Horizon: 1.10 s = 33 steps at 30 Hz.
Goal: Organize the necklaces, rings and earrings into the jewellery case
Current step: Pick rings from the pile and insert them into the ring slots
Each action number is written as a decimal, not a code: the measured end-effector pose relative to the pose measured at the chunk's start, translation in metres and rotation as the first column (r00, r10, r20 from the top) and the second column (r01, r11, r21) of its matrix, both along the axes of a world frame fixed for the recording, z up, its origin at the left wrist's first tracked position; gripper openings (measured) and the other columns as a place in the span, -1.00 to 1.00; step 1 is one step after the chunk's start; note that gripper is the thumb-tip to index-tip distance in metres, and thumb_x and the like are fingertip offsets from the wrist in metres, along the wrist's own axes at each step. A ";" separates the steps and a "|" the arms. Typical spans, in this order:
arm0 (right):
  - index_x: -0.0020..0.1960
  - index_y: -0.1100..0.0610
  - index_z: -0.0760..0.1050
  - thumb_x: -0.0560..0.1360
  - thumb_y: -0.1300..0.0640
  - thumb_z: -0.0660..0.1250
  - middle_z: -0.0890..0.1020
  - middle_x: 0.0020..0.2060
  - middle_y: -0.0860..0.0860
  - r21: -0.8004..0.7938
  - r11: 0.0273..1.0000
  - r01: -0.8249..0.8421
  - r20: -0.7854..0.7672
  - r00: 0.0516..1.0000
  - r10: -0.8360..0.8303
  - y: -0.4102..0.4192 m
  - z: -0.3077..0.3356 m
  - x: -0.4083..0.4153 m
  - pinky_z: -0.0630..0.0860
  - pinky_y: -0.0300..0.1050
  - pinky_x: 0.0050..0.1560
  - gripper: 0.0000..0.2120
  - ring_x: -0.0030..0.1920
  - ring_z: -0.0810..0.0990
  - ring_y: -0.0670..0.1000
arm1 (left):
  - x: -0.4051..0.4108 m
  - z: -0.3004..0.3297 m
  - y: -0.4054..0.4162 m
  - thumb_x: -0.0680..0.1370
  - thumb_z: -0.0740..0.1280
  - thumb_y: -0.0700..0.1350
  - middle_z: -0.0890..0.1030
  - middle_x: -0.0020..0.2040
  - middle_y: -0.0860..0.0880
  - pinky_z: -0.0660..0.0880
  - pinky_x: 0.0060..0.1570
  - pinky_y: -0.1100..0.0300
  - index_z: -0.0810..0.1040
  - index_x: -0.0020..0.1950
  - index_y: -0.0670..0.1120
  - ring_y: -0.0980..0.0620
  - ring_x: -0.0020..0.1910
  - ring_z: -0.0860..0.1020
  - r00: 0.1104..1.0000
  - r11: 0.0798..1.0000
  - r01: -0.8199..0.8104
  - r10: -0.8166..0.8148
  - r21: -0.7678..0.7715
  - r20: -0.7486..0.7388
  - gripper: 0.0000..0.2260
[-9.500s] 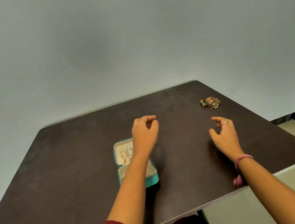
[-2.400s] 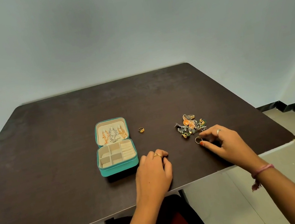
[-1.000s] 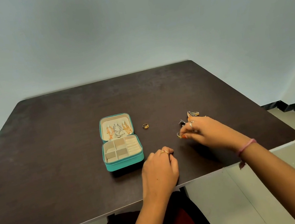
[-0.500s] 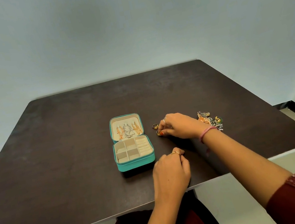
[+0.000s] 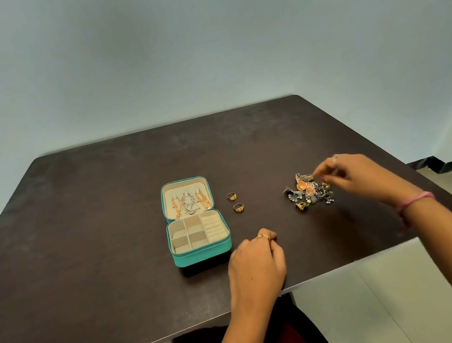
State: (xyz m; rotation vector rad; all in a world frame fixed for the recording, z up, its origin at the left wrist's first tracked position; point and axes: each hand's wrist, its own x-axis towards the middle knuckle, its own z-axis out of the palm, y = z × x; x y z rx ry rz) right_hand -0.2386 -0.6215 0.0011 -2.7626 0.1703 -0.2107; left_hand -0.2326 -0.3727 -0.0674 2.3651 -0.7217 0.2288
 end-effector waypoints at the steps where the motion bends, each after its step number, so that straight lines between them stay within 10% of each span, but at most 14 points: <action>1: 0.04 0.04 0.61 0.51 0.22 0.35 0.59 -0.13 -0.06 -0.005 1.000 0.019 -0.018 1.000 -0.019 -0.007 -0.002 -0.007 0.35 -0.39 -0.21 -0.85 -0.20 0.53 -0.15 | 0.000 0.000 0.001 0.59 0.15 -0.05 0.61 -0.19 0.01 0.35 -0.17 0.16 0.53 0.17 0.05 0.00 -0.11 0.53 1.000 1.000 0.001 -0.001 0.012 -0.007 -0.77; 15: 0.24 -0.06 0.49 0.51 -0.04 0.33 0.54 0.12 -0.06 -0.201 0.980 0.009 -0.122 0.992 -0.034 -0.008 -0.024 -0.005 0.51 -0.04 0.09 -0.69 0.08 0.53 -0.05 | -0.002 0.005 -0.002 0.60 0.14 -0.03 0.59 -0.22 0.02 0.35 -0.18 0.19 0.51 0.19 0.07 0.05 -0.14 0.50 0.998 0.999 -0.002 0.006 0.054 -0.068 -0.77; 33: 0.21 0.01 0.53 0.52 0.07 0.28 0.56 0.04 -0.05 -0.228 0.972 0.048 -0.093 0.993 -0.071 -0.004 -0.022 -0.002 0.48 -0.15 -0.01 -0.73 -0.04 0.51 -0.08 | -0.003 0.010 -0.003 0.60 0.13 -0.03 0.58 -0.21 0.04 0.30 -0.23 0.21 0.51 0.19 0.06 0.06 -0.13 0.50 0.997 0.998 -0.008 0.014 0.069 -0.079 -0.77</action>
